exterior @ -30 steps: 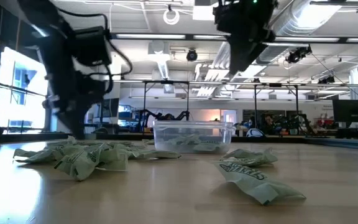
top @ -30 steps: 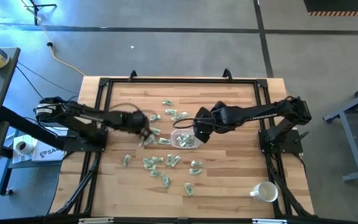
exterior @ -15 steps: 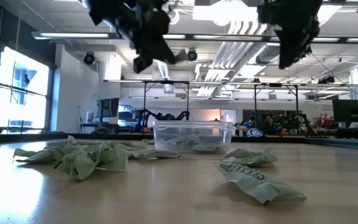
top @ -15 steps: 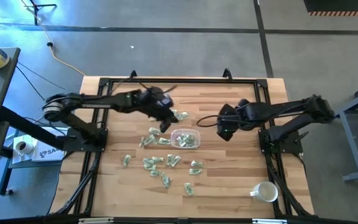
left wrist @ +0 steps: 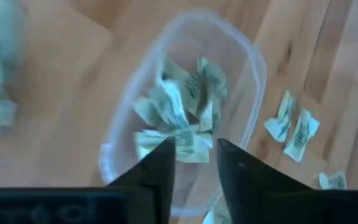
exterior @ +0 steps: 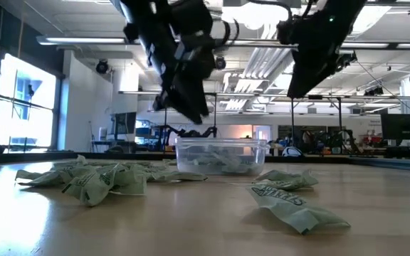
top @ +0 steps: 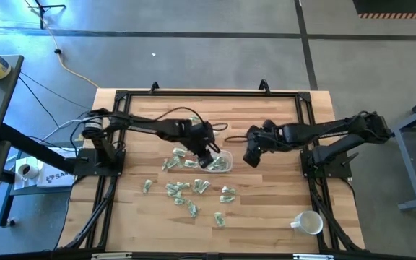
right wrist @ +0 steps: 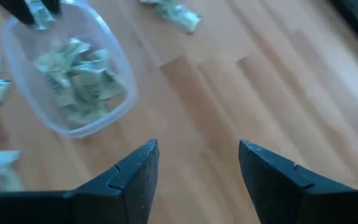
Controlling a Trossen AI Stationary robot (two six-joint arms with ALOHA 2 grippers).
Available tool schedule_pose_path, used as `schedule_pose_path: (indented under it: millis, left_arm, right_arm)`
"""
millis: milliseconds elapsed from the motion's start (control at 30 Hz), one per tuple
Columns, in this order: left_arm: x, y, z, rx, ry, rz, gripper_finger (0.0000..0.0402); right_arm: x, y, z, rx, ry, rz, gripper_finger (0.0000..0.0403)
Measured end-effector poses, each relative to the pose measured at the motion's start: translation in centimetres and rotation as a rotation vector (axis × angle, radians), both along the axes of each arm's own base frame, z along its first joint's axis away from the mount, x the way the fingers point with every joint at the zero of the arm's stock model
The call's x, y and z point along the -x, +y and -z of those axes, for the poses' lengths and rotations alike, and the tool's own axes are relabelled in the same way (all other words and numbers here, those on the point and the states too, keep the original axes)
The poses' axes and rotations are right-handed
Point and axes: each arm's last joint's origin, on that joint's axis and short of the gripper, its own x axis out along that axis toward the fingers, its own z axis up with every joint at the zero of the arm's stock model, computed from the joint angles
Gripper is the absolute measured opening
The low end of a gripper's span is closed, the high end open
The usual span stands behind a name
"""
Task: Pick and place Stevia / Truvia into bins
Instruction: Put the stevia packet into the transparent container
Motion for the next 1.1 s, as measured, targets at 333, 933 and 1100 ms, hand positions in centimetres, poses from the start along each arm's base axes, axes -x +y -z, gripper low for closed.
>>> schedule_pose_path:
  millis: [333,933,1100]
  left_arm:
    - [5.6,2.8,-3.6,-0.31,0.319,-0.121,0.0254]
    - [9.5,9.4,3.9,-0.31,0.234,0.194,0.0209]
    - [9.9,9.2,5.3,-0.364,0.216,0.225,0.0215]
  right_arm:
    - [0.2,-6.0,-0.1,0.077,0.058,-0.139,0.024]
    - [-0.7,-10.5,-1.9,0.152,-0.225,-0.079,0.0234]
    - [-0.9,-10.7,-2.3,0.203,-0.259,-0.038,0.0234]
